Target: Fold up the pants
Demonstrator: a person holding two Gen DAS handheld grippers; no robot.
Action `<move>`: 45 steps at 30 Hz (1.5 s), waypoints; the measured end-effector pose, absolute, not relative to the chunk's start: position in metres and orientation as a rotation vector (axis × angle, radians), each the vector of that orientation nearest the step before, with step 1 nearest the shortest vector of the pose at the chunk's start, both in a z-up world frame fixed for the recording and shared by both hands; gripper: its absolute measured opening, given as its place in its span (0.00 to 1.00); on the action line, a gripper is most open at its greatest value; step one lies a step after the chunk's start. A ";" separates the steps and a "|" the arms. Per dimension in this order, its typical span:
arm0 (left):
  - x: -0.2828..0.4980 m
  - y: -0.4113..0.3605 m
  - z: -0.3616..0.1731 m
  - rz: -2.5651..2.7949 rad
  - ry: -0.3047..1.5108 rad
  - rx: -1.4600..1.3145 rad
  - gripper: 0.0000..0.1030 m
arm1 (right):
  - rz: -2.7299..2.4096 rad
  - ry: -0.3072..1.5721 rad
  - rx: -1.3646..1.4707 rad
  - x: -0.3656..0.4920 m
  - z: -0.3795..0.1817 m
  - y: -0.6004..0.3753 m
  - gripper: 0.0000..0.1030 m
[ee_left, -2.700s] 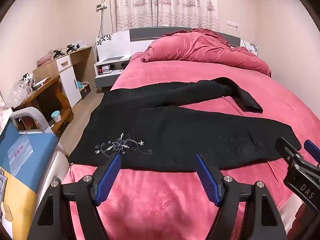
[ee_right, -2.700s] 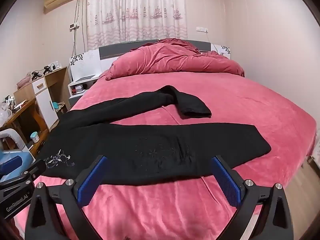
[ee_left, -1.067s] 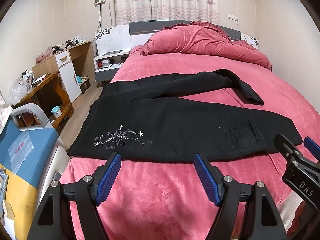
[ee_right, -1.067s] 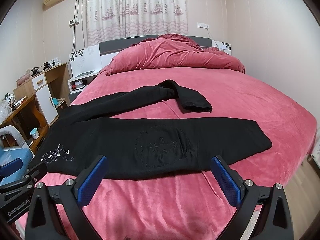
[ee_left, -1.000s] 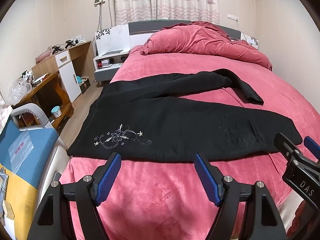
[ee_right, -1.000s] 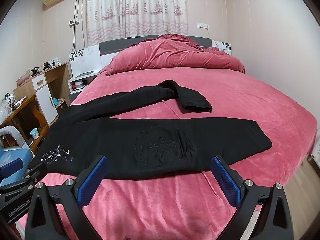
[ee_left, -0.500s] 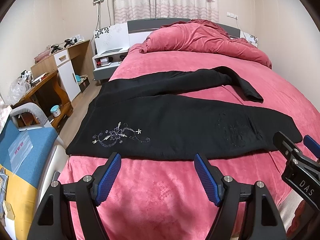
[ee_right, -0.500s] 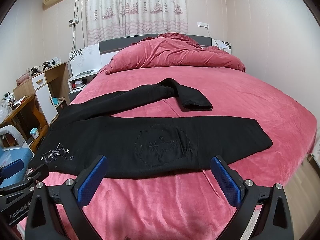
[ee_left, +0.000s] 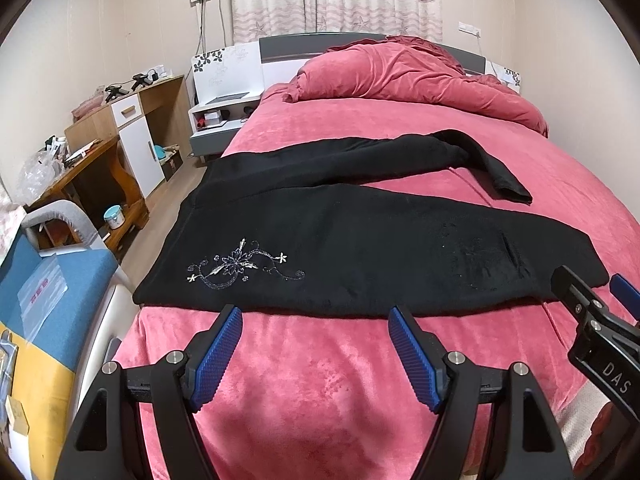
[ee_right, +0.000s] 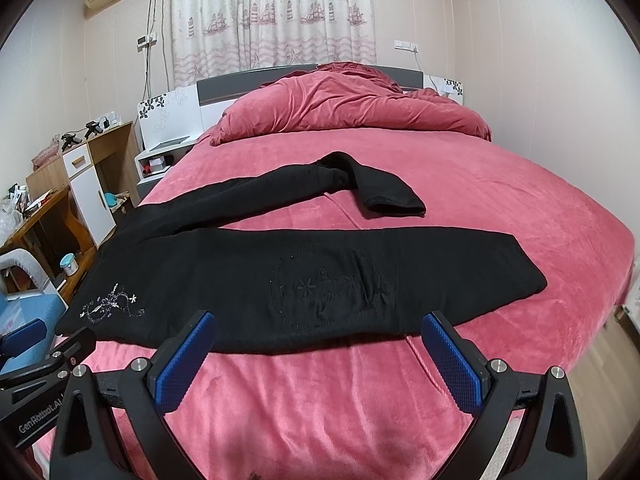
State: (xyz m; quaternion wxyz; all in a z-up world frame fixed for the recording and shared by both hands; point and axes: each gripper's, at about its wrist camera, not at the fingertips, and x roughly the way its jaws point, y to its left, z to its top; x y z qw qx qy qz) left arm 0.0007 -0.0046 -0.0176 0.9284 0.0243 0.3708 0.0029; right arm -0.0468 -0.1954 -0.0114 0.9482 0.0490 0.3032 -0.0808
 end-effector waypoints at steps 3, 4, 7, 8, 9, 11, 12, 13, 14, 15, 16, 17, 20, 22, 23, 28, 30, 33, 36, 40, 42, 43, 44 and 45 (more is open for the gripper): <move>0.002 -0.004 -0.019 0.009 0.765 0.050 0.75 | -0.163 0.620 0.103 -0.046 -0.013 -0.196 1.00; 0.002 -0.005 -0.020 0.008 0.767 0.051 0.75 | -0.163 0.621 0.102 -0.046 -0.013 -0.196 1.00; 0.003 -0.004 -0.022 0.009 0.777 0.053 0.75 | -0.164 0.627 0.102 -0.046 -0.016 -0.197 1.00; 0.003 -0.004 -0.023 0.007 0.782 0.049 0.75 | -0.164 0.629 0.103 -0.045 -0.017 -0.197 1.00; 0.004 -0.003 -0.023 0.002 0.788 0.043 0.75 | -0.165 0.632 0.103 -0.045 -0.018 -0.198 1.00; 0.008 0.002 -0.027 -0.032 0.816 -0.002 0.75 | -0.170 0.634 0.102 -0.044 -0.019 -0.200 1.00; 0.009 0.005 -0.030 -0.054 0.832 -0.036 0.75 | -0.173 0.637 0.103 -0.043 -0.021 -0.202 1.00; 0.011 0.008 -0.032 -0.069 0.847 -0.068 0.75 | -0.173 0.641 0.107 -0.042 -0.023 -0.205 1.00; 0.013 0.012 -0.035 -0.077 0.862 -0.098 0.75 | -0.172 0.648 0.115 -0.040 -0.026 -0.209 1.00; 0.015 0.016 -0.039 -0.079 0.882 -0.133 0.75 | -0.170 0.654 0.123 -0.037 -0.028 -0.213 1.00; 0.018 0.022 -0.044 -0.078 0.910 -0.166 0.75 | -0.168 0.660 0.134 -0.037 -0.031 -0.218 1.00; 0.020 0.025 -0.048 -0.078 0.931 -0.186 0.75 | -0.163 0.669 0.149 -0.034 -0.034 -0.225 1.00; 0.030 0.037 -0.060 -0.079 0.974 -0.235 0.75 | -0.137 0.698 0.205 -0.030 -0.045 -0.245 1.00; 0.035 0.051 -0.066 -0.074 0.964 -0.294 0.75 | -0.120 0.731 0.263 -0.025 -0.055 -0.263 1.00; 0.037 0.057 -0.069 -0.071 0.959 -0.320 0.75 | -0.111 0.745 0.293 -0.023 -0.061 -0.273 1.00; 0.056 0.096 -0.092 -0.060 0.968 -0.528 0.75 | -0.103 0.776 0.445 -0.018 -0.085 -0.327 1.00; 0.064 0.107 -0.103 -0.052 1.007 -0.586 0.75 | -0.111 0.784 0.503 -0.014 -0.092 -0.350 0.98; 0.075 0.125 -0.124 -0.028 1.057 -0.706 0.74 | -0.127 0.786 0.631 -0.009 -0.102 -0.387 0.89; 0.082 0.137 -0.130 -0.020 1.013 -0.788 0.74 | -0.147 0.779 0.805 -0.001 -0.118 -0.425 0.85; 0.093 0.143 -0.126 0.024 0.952 -0.769 0.74 | -0.191 0.768 0.976 0.010 -0.142 -0.463 0.75; 0.097 0.147 -0.126 0.050 0.922 -0.774 0.74 | -0.199 0.737 1.056 0.014 -0.149 -0.475 0.73; 0.101 0.149 -0.128 0.067 0.916 -0.777 0.74 | -0.197 0.712 1.086 0.016 -0.151 -0.481 0.73; 0.104 0.148 -0.131 0.073 0.923 -0.772 0.74 | -0.198 0.698 1.096 0.018 -0.152 -0.484 0.73; 0.106 0.149 -0.135 0.074 0.922 -0.769 0.74 | -0.198 0.684 1.099 0.022 -0.151 -0.485 0.73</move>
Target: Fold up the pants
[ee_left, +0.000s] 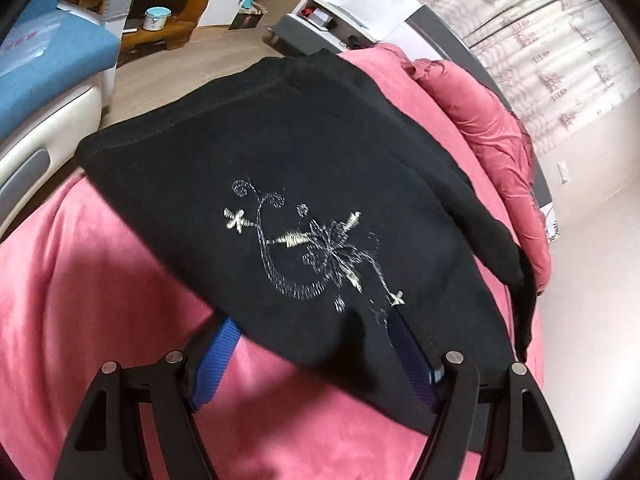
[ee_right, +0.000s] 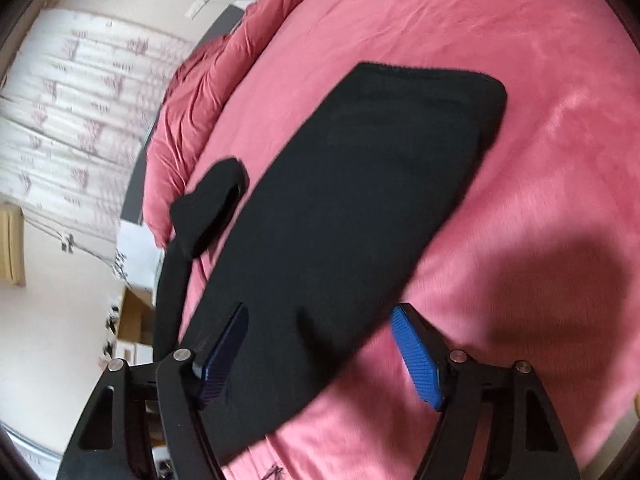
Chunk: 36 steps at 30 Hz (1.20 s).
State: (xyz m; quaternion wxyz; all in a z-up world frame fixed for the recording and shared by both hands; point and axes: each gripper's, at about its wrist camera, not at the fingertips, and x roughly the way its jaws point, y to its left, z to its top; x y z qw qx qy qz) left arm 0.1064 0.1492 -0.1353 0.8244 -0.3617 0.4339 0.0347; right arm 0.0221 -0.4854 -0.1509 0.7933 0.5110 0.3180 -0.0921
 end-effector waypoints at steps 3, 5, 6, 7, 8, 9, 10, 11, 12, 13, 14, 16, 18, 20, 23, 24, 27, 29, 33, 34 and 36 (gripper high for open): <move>0.113 0.148 -0.136 0.079 0.900 -0.738 0.74 | -0.209 0.671 1.076 0.036 -0.151 -0.487 0.68; 0.117 0.154 -0.141 0.070 0.881 -0.753 0.74 | -0.219 0.678 1.053 0.047 -0.152 -0.487 0.59; 0.118 0.159 -0.144 0.068 0.869 -0.780 0.74 | -0.223 0.681 1.045 0.051 -0.152 -0.487 0.56; 0.115 0.165 -0.147 0.067 0.855 -0.821 0.74 | -0.227 0.683 1.038 0.055 -0.153 -0.487 0.49; 0.117 0.167 -0.149 0.065 0.847 -0.846 0.74 | -0.229 0.684 1.030 0.055 -0.154 -0.488 0.42; 0.117 0.170 -0.149 0.060 0.842 -0.867 0.74 | -0.230 0.684 1.019 0.054 -0.156 -0.489 0.38; 0.118 0.172 -0.150 0.052 0.850 -0.873 0.74 | -0.232 0.689 1.008 0.052 -0.157 -0.490 0.27; 0.120 0.173 -0.150 0.046 0.856 -0.874 0.73 | -0.239 0.696 0.995 0.050 -0.158 -0.492 0.18; 0.121 0.175 -0.150 0.044 0.862 -0.882 0.72 | -0.239 0.699 0.990 0.045 -0.160 -0.494 0.17; 0.122 0.177 -0.150 0.055 0.873 -0.892 0.70 | -0.230 0.696 0.993 0.043 -0.161 -0.495 0.15; 0.125 0.179 -0.150 0.072 0.888 -0.892 0.60 | -0.229 0.696 0.986 0.044 -0.159 -0.496 0.14; 0.126 0.181 -0.151 0.135 0.932 -0.857 0.31 | -0.229 0.702 0.964 0.037 -0.158 -0.495 0.13; 0.128 0.183 -0.152 0.135 0.951 -0.850 0.24 | -0.237 0.707 0.943 0.035 -0.153 -0.495 0.12; 0.126 0.186 -0.150 0.122 0.953 -0.863 0.15 | -0.242 0.706 0.941 0.037 -0.148 -0.495 0.11; 0.117 0.190 -0.141 0.120 0.932 -0.874 0.09 | -0.253 0.682 0.913 0.032 -0.134 -0.496 0.09; 0.114 0.190 -0.137 0.122 0.926 -0.864 0.07 | -0.253 0.673 0.902 0.029 -0.130 -0.496 0.09; 0.101 0.191 -0.120 0.096 0.897 -0.846 0.07 | -0.237 0.646 0.867 0.022 -0.111 -0.495 0.09; 0.095 0.190 -0.107 0.074 0.883 -0.831 0.06 | -0.227 0.636 0.843 0.015 -0.099 -0.494 0.08; 0.075 0.190 -0.083 0.033 0.864 -0.785 0.06 | -0.219 0.615 0.846 -0.004 -0.083 -0.496 0.08; 0.073 0.191 -0.080 0.028 0.863 -0.781 0.06 | -0.220 0.612 0.852 -0.011 -0.080 -0.498 0.08; 0.062 0.194 -0.075 0.022 0.864 -0.775 0.06 | -0.222 0.617 0.856 -0.022 -0.078 -0.501 0.08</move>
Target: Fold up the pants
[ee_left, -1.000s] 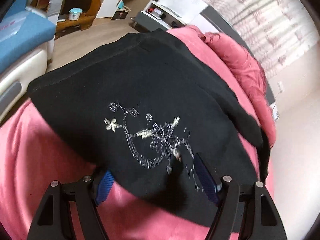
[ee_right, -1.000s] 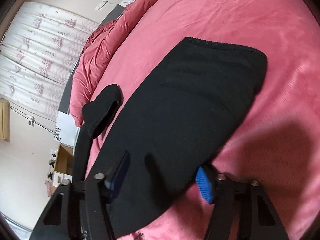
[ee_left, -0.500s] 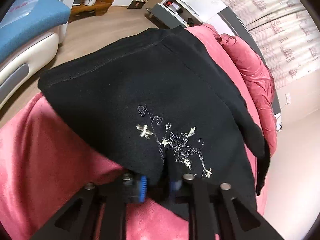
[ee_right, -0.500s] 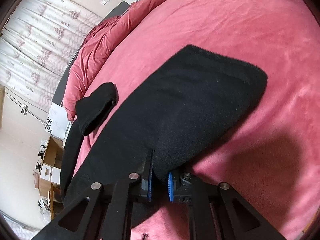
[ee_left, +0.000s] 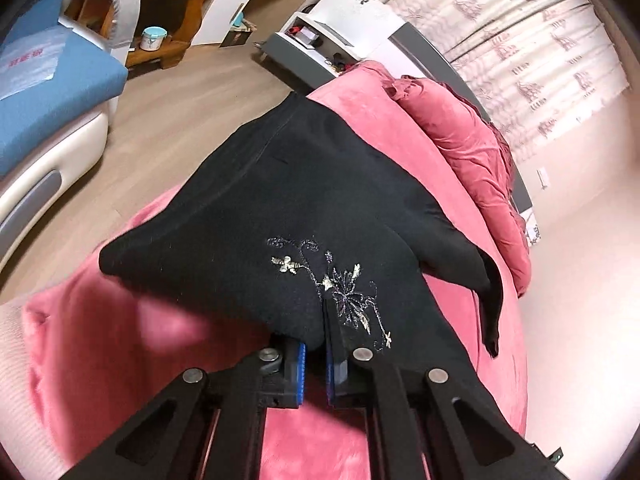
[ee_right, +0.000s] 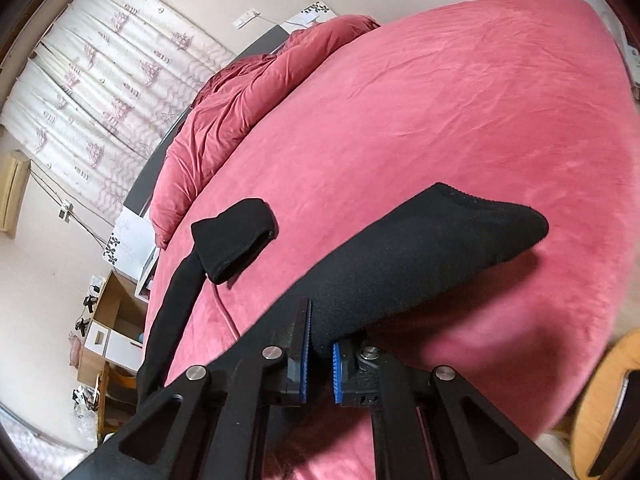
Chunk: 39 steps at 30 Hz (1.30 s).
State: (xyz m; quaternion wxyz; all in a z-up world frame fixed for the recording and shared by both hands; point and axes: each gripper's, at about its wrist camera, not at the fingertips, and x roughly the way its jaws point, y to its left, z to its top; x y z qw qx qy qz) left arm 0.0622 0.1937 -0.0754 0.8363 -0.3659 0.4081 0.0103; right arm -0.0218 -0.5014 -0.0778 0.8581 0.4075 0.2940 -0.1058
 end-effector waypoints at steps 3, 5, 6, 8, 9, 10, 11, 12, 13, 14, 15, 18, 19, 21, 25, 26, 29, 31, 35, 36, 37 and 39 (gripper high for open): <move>0.045 0.195 -0.076 0.028 0.880 -0.743 0.06 | -0.219 0.639 0.846 -0.035 -0.079 -0.503 0.08; 0.036 0.193 -0.081 0.034 0.890 -0.725 0.06 | -0.223 0.664 0.826 -0.043 -0.083 -0.502 0.08; 0.023 0.194 -0.086 0.037 0.903 -0.709 0.06 | -0.230 0.677 0.816 -0.047 -0.086 -0.502 0.08; 0.015 0.190 -0.098 0.043 0.938 -0.673 0.06 | -0.248 0.705 0.816 -0.052 -0.097 -0.501 0.08; 0.018 0.189 -0.102 0.046 0.950 -0.670 0.07 | -0.252 0.717 0.827 -0.054 -0.103 -0.502 0.08; 0.015 0.189 -0.109 0.045 0.967 -0.677 0.07 | -0.254 0.730 0.841 -0.056 -0.109 -0.503 0.08; 0.014 0.190 -0.112 0.046 0.977 -0.688 0.08 | -0.261 0.748 0.850 -0.056 -0.115 -0.504 0.11; 0.012 0.191 -0.115 0.057 0.986 -0.697 0.10 | -0.275 0.774 0.846 -0.057 -0.120 -0.504 0.13; 0.009 0.192 -0.115 0.062 0.988 -0.705 0.12 | -0.284 0.794 0.832 -0.059 -0.122 -0.503 0.14; 0.005 0.191 -0.112 0.062 0.982 -0.698 0.18 | -0.288 0.801 0.813 -0.060 -0.121 -0.502 0.20; -0.002 0.191 -0.105 0.059 0.965 -0.672 0.27 | -0.303 0.804 0.771 -0.063 -0.117 -0.499 0.26; -0.023 0.185 -0.073 0.059 0.853 -0.544 0.33 | -0.389 0.748 0.580 -0.082 -0.091 -0.487 0.46; -0.030 0.181 -0.061 0.053 0.794 -0.503 0.35 | -0.411 0.720 0.521 -0.085 -0.082 -0.483 0.46; -0.030 0.173 -0.049 0.058 0.753 -0.428 0.38 | -0.427 0.672 0.393 -0.087 -0.062 -0.473 0.46; 0.011 0.136 -0.050 -0.037 0.799 -0.332 0.41 | -0.319 0.648 0.265 -0.052 -0.044 -0.453 0.52; 0.023 0.127 -0.054 -0.059 0.833 -0.318 0.41 | -0.278 0.661 0.253 -0.034 -0.044 -0.446 0.56; 0.061 0.085 -0.074 -0.119 0.929 -0.251 0.41 | -0.171 0.691 0.208 0.012 -0.048 -0.420 0.60; 0.078 0.065 -0.083 -0.132 0.961 -0.230 0.41 | -0.107 0.720 0.099 0.052 -0.053 -0.397 0.61; 0.106 0.036 -0.094 -0.159 1.010 -0.198 0.41 | -0.031 0.760 -0.073 0.118 -0.067 -0.362 0.61; 0.109 0.032 -0.095 -0.171 1.013 -0.195 0.41 | -0.029 0.769 -0.125 0.135 -0.073 -0.352 0.61; 0.110 0.028 -0.095 -0.184 1.012 -0.195 0.41 | -0.041 0.777 -0.178 0.149 -0.079 -0.345 0.61; 0.109 0.023 -0.099 -0.200 1.007 -0.196 0.41 | -0.096 0.788 -0.268 0.182 -0.090 -0.334 0.61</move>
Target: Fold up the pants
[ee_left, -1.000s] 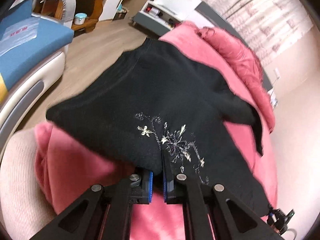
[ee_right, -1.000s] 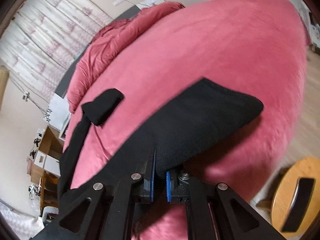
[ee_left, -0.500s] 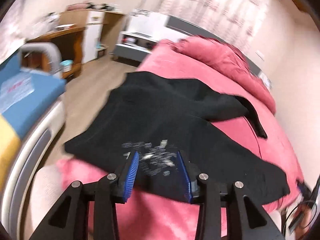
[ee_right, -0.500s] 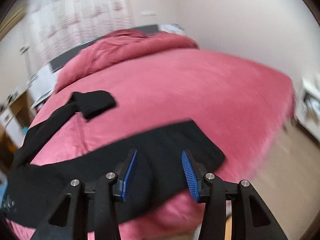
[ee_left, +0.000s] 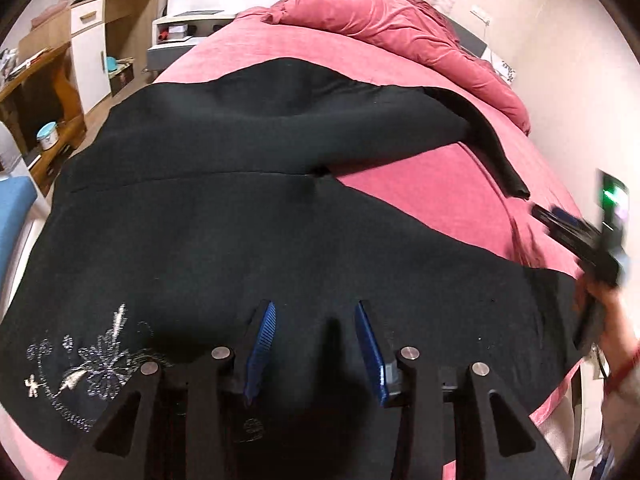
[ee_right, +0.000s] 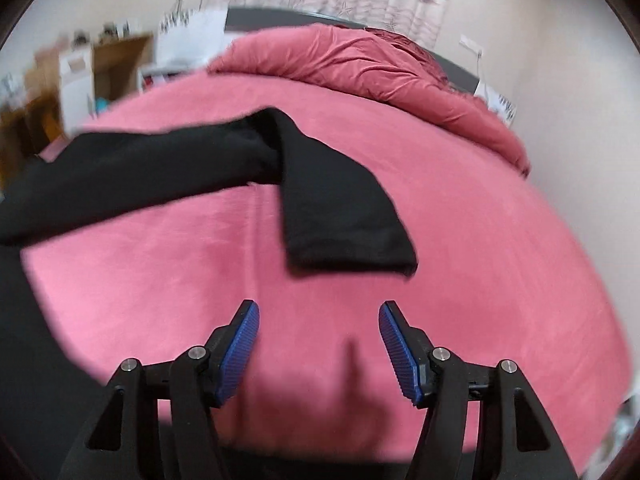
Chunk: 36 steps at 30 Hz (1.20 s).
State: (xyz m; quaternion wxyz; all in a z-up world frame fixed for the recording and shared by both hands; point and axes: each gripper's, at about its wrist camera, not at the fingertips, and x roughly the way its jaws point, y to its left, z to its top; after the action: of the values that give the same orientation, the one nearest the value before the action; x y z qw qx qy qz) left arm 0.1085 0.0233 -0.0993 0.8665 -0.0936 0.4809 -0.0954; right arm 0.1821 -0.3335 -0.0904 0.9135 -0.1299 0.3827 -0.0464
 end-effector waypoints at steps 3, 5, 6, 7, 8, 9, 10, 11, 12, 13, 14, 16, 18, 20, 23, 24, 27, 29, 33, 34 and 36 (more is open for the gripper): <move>0.109 0.024 -0.106 -0.211 1.011 -0.187 0.41 | -0.115 0.788 -0.290 0.216 -0.101 -0.335 0.59; 0.111 0.027 -0.111 -0.214 1.004 -0.169 0.41 | -0.112 0.798 -0.290 0.234 -0.106 -0.337 0.51; 0.111 0.026 -0.112 -0.215 1.003 -0.163 0.41 | -0.095 0.800 -0.275 0.238 -0.106 -0.340 0.41; 0.112 0.027 -0.114 -0.214 1.002 -0.154 0.41 | -0.074 0.806 -0.252 0.243 -0.107 -0.342 0.22; 0.114 0.028 -0.116 -0.210 1.001 -0.150 0.41 | -0.069 0.816 -0.229 0.248 -0.106 -0.345 0.20; 0.116 0.029 -0.117 -0.205 0.998 -0.143 0.41 | -0.070 0.808 -0.205 0.249 -0.102 -0.348 0.16; 0.117 0.030 -0.117 -0.202 0.996 -0.139 0.41 | -0.067 0.788 -0.173 0.247 -0.094 -0.353 0.12; 0.118 0.030 -0.117 -0.198 0.993 -0.136 0.41 | -0.071 0.767 -0.144 0.244 -0.085 -0.357 0.12; 0.119 0.032 -0.117 -0.192 0.987 -0.133 0.41 | -0.071 0.750 -0.118 0.240 -0.077 -0.361 0.12; 0.119 0.033 -0.117 -0.188 0.979 -0.132 0.41 | -0.067 0.731 -0.089 0.235 -0.067 -0.367 0.11; 0.119 0.035 -0.117 -0.185 0.976 -0.131 0.41 | -0.065 0.710 -0.061 0.230 -0.055 -0.373 0.10; 0.118 0.039 -0.117 -0.175 0.970 -0.136 0.41 | -0.062 0.673 -0.012 0.216 -0.029 -0.386 0.10; 0.118 0.043 -0.117 -0.168 0.966 -0.144 0.41 | -0.054 0.644 0.040 0.201 -0.006 -0.397 0.09; 0.118 0.047 -0.116 -0.163 0.959 -0.147 0.41 | -0.047 0.608 0.109 0.179 0.022 -0.412 0.07; 0.117 0.050 -0.113 -0.155 0.947 -0.132 0.41 | -0.020 0.555 0.222 0.141 0.060 -0.429 0.06; 0.116 0.052 -0.113 -0.153 0.946 -0.134 0.41 | -0.013 0.542 0.246 0.131 0.069 -0.435 0.06; 0.116 0.058 -0.115 -0.141 0.955 -0.153 0.41 | -0.018 0.503 0.297 0.104 0.097 -0.454 0.03; 0.116 0.062 -0.116 -0.131 0.957 -0.171 0.41 | -0.059 0.508 0.348 0.101 0.103 -0.476 0.03; 0.115 0.067 -0.117 -0.115 0.970 -0.179 0.41 | -0.213 0.573 0.440 0.113 0.073 -0.523 0.03; 0.114 0.068 -0.117 -0.112 0.971 -0.175 0.41 | -0.262 0.622 0.461 0.121 0.055 -0.536 0.03; 0.113 0.069 -0.118 -0.110 0.982 -0.159 0.41 | -0.353 0.704 0.487 0.132 0.022 -0.553 0.04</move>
State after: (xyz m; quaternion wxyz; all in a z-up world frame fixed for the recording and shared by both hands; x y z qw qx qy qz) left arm 0.1127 0.0695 -0.1184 0.8775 -0.0762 0.4706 -0.0529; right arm 0.1320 -0.5526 0.0222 0.8948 0.2348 0.3394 -0.1702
